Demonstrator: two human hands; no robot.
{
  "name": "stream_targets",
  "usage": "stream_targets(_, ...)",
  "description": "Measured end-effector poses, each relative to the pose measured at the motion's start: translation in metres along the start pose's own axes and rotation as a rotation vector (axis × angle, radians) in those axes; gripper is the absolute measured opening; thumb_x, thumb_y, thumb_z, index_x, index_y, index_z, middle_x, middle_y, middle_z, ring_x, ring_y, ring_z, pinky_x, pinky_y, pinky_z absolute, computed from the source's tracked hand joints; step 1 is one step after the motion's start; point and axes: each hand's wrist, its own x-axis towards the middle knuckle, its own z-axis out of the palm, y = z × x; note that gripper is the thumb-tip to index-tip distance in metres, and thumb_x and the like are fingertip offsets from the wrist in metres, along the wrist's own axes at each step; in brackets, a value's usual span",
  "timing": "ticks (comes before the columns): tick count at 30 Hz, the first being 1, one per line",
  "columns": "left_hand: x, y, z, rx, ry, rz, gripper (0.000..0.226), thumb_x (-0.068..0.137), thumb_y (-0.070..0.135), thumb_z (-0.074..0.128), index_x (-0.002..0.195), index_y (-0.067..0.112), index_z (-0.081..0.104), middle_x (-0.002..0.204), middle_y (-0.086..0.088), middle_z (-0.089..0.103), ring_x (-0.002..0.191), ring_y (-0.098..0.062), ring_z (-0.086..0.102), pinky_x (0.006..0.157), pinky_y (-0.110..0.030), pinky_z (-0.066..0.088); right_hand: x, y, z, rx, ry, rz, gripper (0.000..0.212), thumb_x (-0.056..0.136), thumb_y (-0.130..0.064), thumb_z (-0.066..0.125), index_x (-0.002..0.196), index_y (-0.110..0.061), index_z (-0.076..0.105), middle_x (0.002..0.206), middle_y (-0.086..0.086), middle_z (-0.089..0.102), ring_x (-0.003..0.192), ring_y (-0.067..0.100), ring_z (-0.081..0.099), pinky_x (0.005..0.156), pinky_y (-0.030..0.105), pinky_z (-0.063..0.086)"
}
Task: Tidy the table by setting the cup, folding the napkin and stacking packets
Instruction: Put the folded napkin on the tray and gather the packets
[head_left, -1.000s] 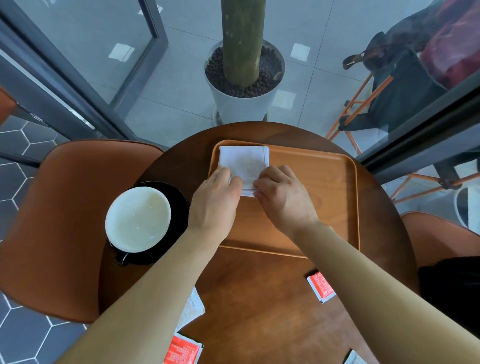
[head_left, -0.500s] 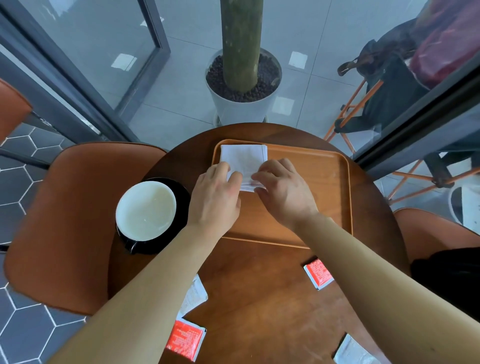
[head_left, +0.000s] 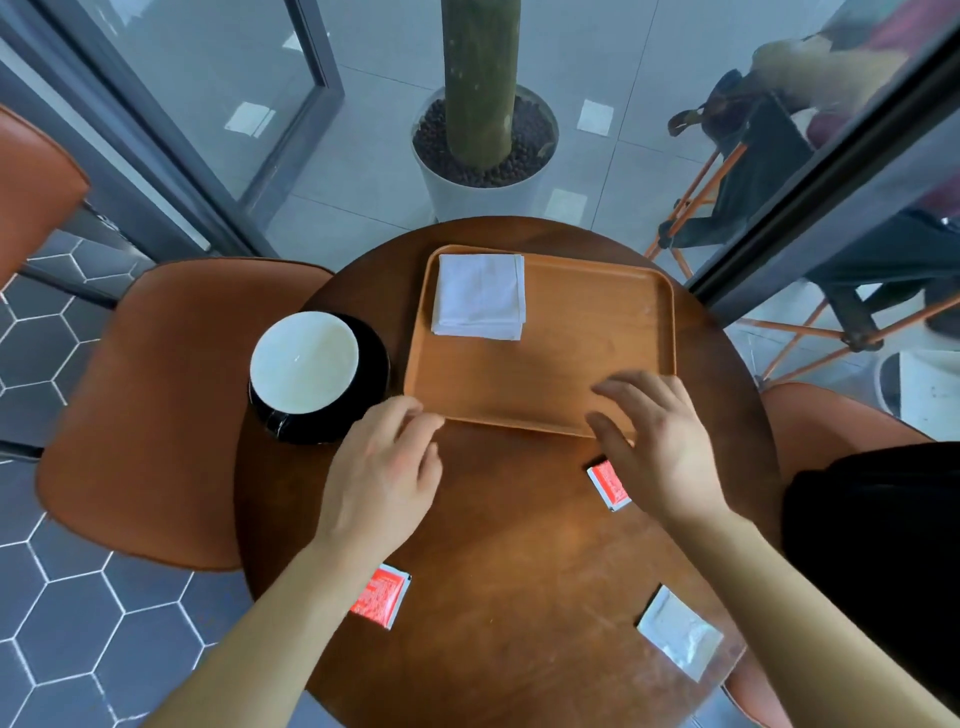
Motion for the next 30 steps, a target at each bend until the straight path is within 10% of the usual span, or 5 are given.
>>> stream_targets(9, -0.082, -0.046, 0.012, -0.025, -0.003, 0.001, 0.037, 0.093, 0.026, 0.053, 0.122, 0.007, 0.065, 0.131, -0.017, 0.059, 0.120, -0.034, 0.059, 0.094, -0.046, 0.055, -0.126, 0.021, -0.002, -0.102, -0.032, 0.117, 0.041, 0.099, -0.040, 0.053, 0.124, -0.012, 0.068, 0.128, 0.002, 0.064, 0.118, 0.028, 0.054, 0.098, 0.040, 0.049)
stream_targets(17, -0.114, -0.065, 0.032, 0.202, -0.246, 0.056, 0.078, 0.100, 0.062, 0.025, 0.157, 0.008, 0.025, 0.167, -0.012, 0.020, 0.154, -0.032, 0.016, 0.124, -0.053, 0.018, -0.179, -0.015, 0.039, -0.203, -0.096, 0.393, 0.075, 0.094, -0.055, 0.037, 0.149, -0.004, 0.041, 0.162, 0.015, 0.030, 0.150, 0.037, 0.022, 0.120, 0.055, 0.022)
stream_targets(25, -0.103, 0.018, 0.064, 0.146, -0.230, -0.025, 0.076, 0.101, 0.061, 0.027, 0.158, 0.010, 0.023, 0.167, -0.014, 0.017, 0.155, -0.031, 0.011, 0.124, -0.055, 0.015, -0.139, -0.097, 0.083, 0.243, -0.091, 0.154, 0.050, 0.100, -0.013, 0.050, 0.149, -0.006, 0.042, 0.163, 0.011, 0.027, 0.154, 0.026, 0.014, 0.123, 0.046, 0.020)
stream_targets(30, -0.113, 0.009, 0.058, 0.021, -0.205, 0.009, 0.073, 0.101, 0.058, 0.030, 0.157, 0.012, 0.025, 0.165, -0.012, 0.025, 0.154, -0.029, 0.019, 0.123, -0.052, 0.023, -0.131, -0.039, 0.049, 0.074, -0.002, 0.210, 0.053, 0.101, -0.030, 0.044, 0.151, -0.011, 0.039, 0.160, 0.005, 0.035, 0.151, 0.021, 0.025, 0.122, 0.044, 0.026)
